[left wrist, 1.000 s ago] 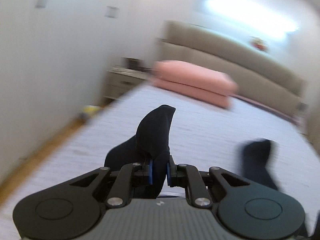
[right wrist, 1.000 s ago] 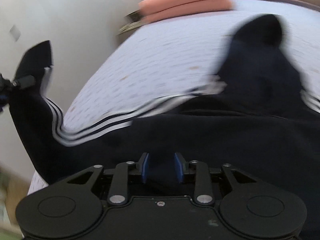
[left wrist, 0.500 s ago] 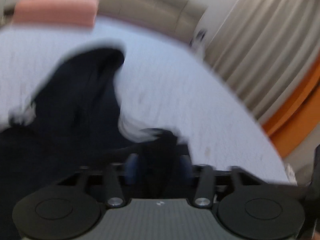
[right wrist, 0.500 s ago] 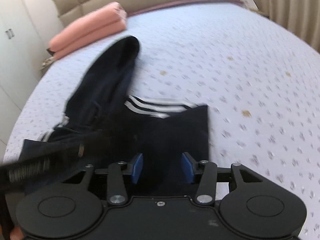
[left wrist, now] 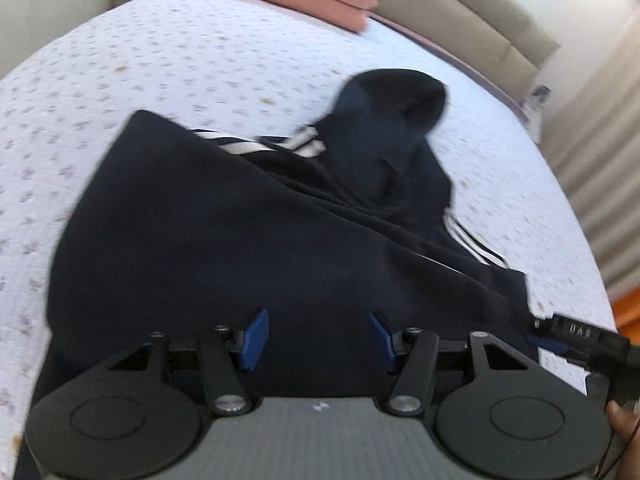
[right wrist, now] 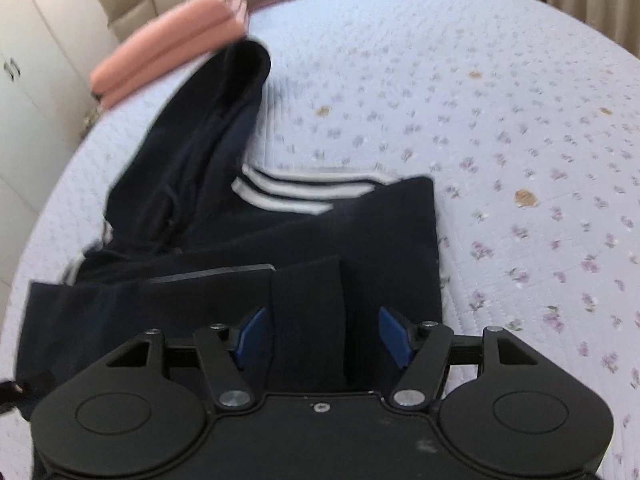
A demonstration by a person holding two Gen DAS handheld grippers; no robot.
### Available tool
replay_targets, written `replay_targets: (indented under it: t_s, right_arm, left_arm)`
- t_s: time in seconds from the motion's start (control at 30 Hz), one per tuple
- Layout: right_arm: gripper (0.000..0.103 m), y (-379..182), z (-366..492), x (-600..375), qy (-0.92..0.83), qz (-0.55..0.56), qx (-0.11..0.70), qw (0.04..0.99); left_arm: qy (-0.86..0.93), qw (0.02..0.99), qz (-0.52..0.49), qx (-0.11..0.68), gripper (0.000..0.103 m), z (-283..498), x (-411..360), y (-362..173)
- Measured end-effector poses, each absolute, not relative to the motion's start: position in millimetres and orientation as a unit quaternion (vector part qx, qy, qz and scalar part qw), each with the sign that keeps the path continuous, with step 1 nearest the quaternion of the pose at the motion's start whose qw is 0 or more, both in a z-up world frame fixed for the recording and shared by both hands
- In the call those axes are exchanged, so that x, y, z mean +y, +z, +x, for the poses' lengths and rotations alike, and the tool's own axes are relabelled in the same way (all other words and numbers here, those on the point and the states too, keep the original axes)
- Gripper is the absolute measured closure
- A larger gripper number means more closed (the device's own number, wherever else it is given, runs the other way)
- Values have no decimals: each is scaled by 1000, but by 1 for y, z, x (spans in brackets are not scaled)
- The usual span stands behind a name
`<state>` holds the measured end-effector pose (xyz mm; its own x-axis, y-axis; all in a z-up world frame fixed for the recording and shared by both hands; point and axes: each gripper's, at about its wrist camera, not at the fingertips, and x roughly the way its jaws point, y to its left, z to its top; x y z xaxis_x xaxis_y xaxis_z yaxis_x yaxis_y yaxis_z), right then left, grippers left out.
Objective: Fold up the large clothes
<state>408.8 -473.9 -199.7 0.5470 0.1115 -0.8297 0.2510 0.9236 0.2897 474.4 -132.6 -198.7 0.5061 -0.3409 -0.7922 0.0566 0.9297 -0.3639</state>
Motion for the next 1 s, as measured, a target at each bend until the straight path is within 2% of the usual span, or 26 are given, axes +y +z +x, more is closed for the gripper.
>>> replay_targets:
  t_s: [0.03, 0.1, 0.13, 0.17, 0.47, 0.53, 0.6, 0.67, 0.7, 0.73, 0.77, 0.83, 0.93, 1.0]
  right_arm:
    - [28, -205, 412, -472, -33, 190, 483, 854]
    - [58, -208, 410, -465, -22, 185, 483, 856]
    - [86, -205, 409, -461, -14, 177, 482, 858]
    - [96, -199, 406, -456, -16, 160, 475, 865]
    - [98, -134, 383, -464, -96, 91, 398, 908]
    - [98, -147, 387, -469, -116, 84, 420, 896]
    - [93, -177, 397, -473, -107, 101, 472, 869]
    - [77, -204, 407, -469, -95, 76, 525, 843]
    - [72, -204, 406, -467, -97, 61, 522, 845]
    - [62, -196, 404, -467, -98, 58, 514, 850]
    - [44, -186, 400, -469, -104, 59, 503, 856]
    - [30, -164, 389, -472, -119, 57, 468, 874]
    - [31, -137, 380, -458, -111, 33, 419, 901]
    - [48, -136, 381, -444, -87, 24, 415, 905]
  left_arm:
    - [-112, 855, -148, 484, 46, 474, -126, -194]
    - [-107, 855, -147, 486, 46, 470, -117, -197]
    - [-103, 854, -145, 488, 46, 475, -121, -202]
    - [-102, 854, -144, 490, 46, 476, -121, -205]
    - [-88, 882, -104, 452, 49, 487, -117, -194]
    - [-88, 883, -104, 450, 49, 493, -117, -193]
    - [-79, 878, -93, 463, 48, 502, -121, -203]
    - [-60, 874, -75, 477, 52, 510, -122, -217]
    - [-56, 871, -72, 483, 55, 512, -122, -222]
    - [-57, 870, -72, 484, 56, 513, -120, -223]
    - [-59, 871, -74, 482, 56, 513, -118, -221]
    - [-61, 875, -77, 475, 55, 512, -114, -213]
    - [-67, 880, -83, 463, 55, 507, -109, -201]
    - [-76, 882, -93, 457, 57, 505, -109, -195]
